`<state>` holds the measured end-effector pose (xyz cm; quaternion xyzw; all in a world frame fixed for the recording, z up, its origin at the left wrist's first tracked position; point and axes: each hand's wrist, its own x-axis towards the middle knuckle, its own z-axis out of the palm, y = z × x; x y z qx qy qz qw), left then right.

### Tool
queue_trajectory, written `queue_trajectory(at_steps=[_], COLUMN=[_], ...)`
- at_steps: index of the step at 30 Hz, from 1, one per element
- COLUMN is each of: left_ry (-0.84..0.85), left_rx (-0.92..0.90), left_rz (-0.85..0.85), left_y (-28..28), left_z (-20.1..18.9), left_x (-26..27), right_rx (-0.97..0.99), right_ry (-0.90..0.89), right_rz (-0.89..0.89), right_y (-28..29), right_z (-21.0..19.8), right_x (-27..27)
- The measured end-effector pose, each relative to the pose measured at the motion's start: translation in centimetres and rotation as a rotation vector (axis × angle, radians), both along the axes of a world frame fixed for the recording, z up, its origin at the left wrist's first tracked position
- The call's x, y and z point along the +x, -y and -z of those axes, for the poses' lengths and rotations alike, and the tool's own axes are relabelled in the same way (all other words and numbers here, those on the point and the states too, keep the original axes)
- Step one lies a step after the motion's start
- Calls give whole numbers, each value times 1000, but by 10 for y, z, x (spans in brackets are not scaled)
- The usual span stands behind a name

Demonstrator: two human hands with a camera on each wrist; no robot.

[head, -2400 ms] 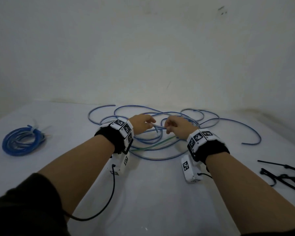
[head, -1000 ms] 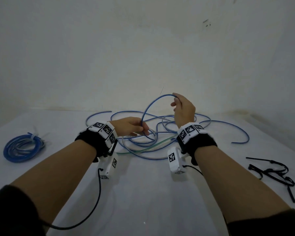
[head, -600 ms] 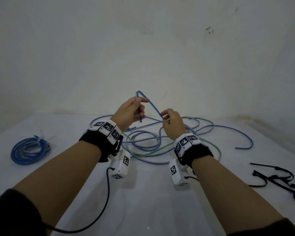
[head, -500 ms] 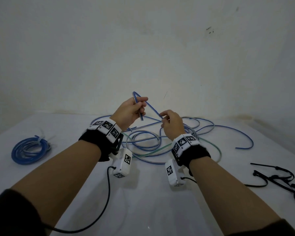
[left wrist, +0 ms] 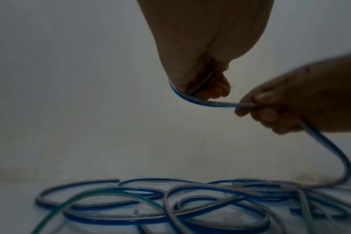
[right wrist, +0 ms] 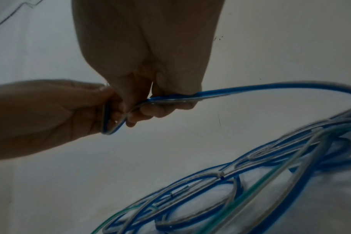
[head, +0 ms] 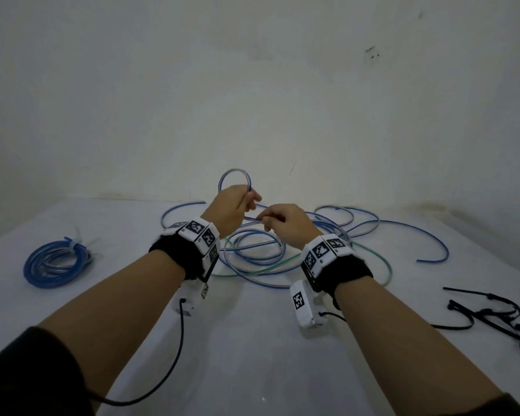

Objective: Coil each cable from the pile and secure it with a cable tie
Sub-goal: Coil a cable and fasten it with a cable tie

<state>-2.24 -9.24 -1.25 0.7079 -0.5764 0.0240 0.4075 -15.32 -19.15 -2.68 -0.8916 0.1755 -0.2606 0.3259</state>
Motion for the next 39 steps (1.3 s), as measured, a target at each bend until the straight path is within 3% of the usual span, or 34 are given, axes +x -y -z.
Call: queue_trajectory(at_steps=[3, 8, 13, 21, 25, 33, 39], left_ry=[94, 104, -351, -841, -1024, -1263, -1306], left_rx=[206, 349, 213, 61, -58, -359, -689], left_rz=[-42, -41, 163, 336, 380, 468, 375], left_y=[-4, -9, -9, -14, -18, -27, -36], left_z=[2, 2, 3, -14, -22, -28, -35], left_x=[0, -2, -5, -11, -6, 8, 34], right_rx=[25, -246, -488, -259, -165, -104, 72], right_ry=[9, 87, 120, 18, 104, 36, 92], right_rz=[-68, -19, 130, 94, 206, 333, 444], right_y=[-1, 9, 20, 17, 19, 22, 34], right_z=[-5, -7, 1, 11, 9, 8, 24], right_x=[-5, -8, -11, -8, -9, -9, -17])
